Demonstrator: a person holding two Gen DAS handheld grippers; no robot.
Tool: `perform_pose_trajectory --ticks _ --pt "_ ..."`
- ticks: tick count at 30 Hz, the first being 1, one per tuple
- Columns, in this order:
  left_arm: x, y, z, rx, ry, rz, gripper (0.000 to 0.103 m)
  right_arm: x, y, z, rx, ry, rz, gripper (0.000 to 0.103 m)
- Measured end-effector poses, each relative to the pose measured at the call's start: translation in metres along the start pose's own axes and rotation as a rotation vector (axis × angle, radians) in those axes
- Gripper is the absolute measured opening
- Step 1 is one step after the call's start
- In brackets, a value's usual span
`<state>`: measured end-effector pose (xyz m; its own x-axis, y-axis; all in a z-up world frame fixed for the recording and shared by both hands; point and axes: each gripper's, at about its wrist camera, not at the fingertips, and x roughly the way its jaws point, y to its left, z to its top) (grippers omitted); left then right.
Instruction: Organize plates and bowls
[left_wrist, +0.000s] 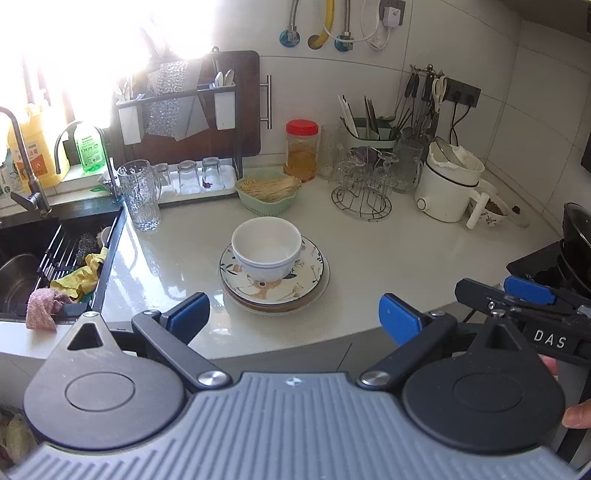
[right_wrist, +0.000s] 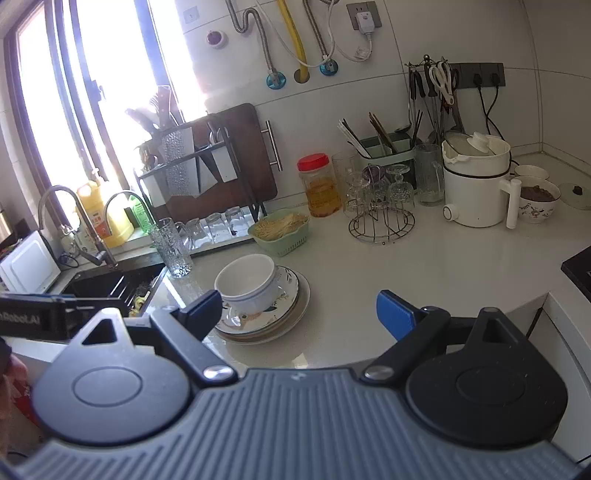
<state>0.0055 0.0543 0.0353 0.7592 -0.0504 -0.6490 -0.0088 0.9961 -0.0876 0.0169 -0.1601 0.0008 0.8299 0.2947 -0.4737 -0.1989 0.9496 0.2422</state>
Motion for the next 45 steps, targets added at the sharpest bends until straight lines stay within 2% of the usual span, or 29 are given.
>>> perform_pose_trajectory --ticks 8,21,45 --pt "-0.008 0.014 -0.005 -0.053 -0.019 0.010 0.100 -0.003 0.001 -0.002 0.006 -0.024 -0.020 0.092" --pt "-0.009 0.018 -0.014 -0.035 -0.020 0.043 0.100 -0.009 0.006 -0.009 -0.010 -0.019 -0.019 0.092" --pt "0.001 0.015 -0.013 -0.043 -0.037 0.046 0.100 -0.011 -0.002 -0.006 0.005 -0.005 -0.034 0.092"
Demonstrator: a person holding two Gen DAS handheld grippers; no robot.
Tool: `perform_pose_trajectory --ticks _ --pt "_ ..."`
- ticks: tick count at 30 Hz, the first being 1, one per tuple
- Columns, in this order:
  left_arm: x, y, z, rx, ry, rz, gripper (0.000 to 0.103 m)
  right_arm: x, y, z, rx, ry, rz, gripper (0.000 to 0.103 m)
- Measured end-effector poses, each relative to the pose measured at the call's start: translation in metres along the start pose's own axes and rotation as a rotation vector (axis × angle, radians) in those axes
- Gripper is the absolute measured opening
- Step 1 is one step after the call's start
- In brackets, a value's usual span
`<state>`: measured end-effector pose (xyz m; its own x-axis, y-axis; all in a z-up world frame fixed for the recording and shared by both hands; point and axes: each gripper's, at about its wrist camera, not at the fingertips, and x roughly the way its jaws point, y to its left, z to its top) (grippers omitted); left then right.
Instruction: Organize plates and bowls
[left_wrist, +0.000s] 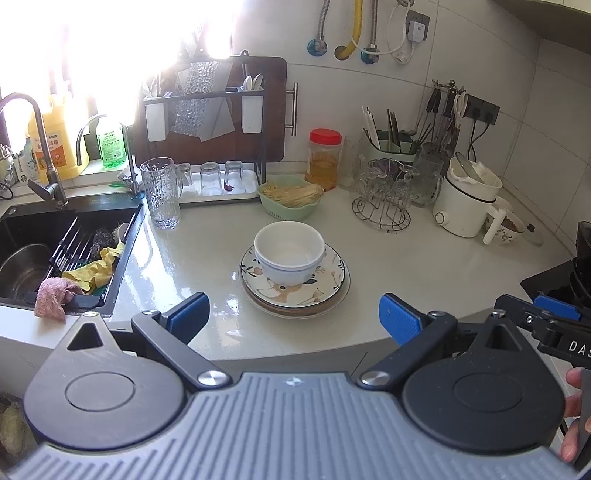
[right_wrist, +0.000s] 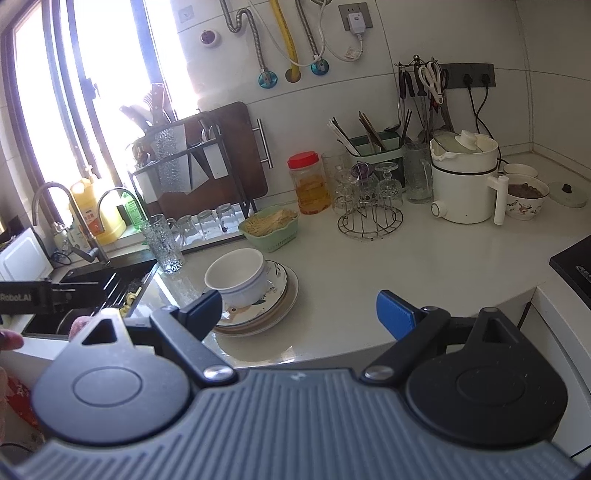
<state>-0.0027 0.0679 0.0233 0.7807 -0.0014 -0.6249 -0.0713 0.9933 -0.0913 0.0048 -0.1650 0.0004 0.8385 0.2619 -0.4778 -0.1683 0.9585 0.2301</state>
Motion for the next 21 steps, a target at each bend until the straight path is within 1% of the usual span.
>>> perform_pose_trajectory --ticks 5,8,16,18,21 --pt "-0.002 -0.005 0.002 0.016 -0.017 0.004 0.100 0.002 0.001 0.000 -0.007 0.012 -0.004 0.092" --pt "0.000 -0.007 0.002 0.009 -0.011 0.005 0.100 0.003 0.001 -0.001 -0.005 0.029 -0.002 0.092" --pt "0.003 -0.005 -0.004 -0.020 0.023 0.007 0.100 0.009 0.005 -0.003 -0.007 0.071 0.037 0.092" --pt "0.004 -0.005 -0.006 -0.017 0.026 0.019 0.100 0.011 0.007 -0.005 -0.015 0.081 0.044 0.092" --pt "0.003 -0.001 -0.007 -0.043 0.037 0.013 0.100 0.013 0.011 -0.004 -0.024 0.084 0.054 0.092"
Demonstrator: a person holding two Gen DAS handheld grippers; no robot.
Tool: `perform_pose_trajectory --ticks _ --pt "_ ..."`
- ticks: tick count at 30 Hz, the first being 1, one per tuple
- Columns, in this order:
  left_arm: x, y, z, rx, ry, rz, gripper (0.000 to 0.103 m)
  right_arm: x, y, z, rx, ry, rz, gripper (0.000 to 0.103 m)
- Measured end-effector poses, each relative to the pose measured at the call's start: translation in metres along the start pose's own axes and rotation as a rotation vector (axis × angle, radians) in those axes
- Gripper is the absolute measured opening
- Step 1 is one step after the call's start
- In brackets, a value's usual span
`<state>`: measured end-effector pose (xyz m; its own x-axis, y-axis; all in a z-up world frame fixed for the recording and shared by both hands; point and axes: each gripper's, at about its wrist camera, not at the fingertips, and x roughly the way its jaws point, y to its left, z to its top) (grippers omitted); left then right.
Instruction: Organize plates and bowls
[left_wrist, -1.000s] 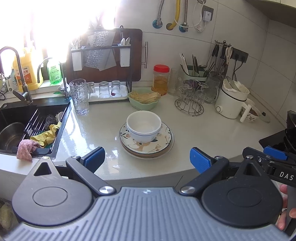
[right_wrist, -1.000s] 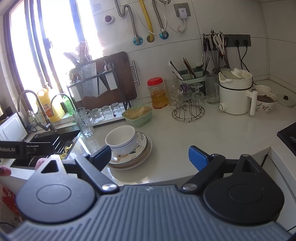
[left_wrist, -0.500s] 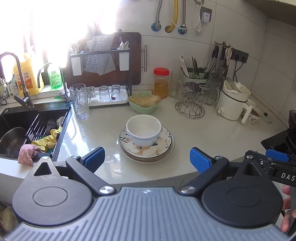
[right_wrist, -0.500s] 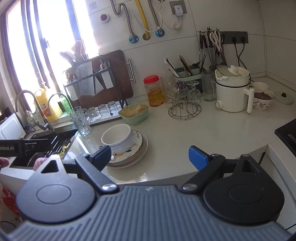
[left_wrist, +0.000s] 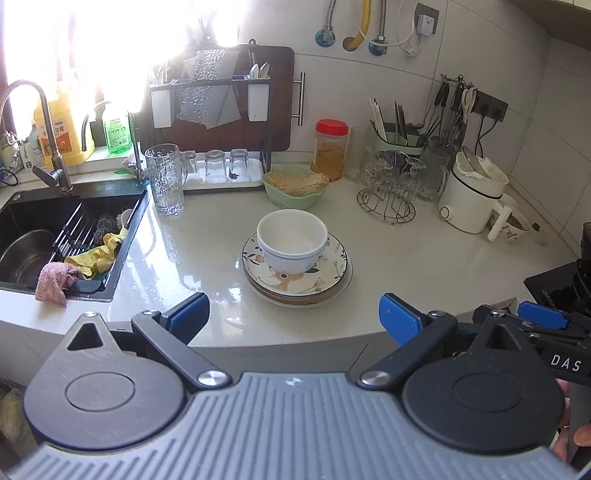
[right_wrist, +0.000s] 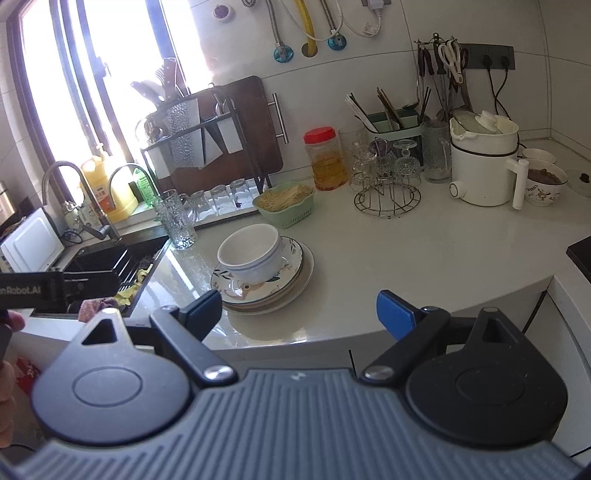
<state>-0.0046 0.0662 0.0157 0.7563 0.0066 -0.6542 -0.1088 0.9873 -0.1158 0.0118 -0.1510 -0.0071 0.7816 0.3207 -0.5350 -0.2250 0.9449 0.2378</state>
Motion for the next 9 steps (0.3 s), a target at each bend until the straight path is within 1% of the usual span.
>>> perform_pose_trajectory --ticks 5,9 --pt "0.000 0.007 -0.002 -0.016 0.012 0.017 0.100 0.004 0.004 0.001 -0.007 0.012 0.015 0.092" --pt "-0.001 0.012 -0.001 -0.022 0.001 0.027 0.100 0.010 0.008 0.000 -0.015 0.021 0.011 0.092"
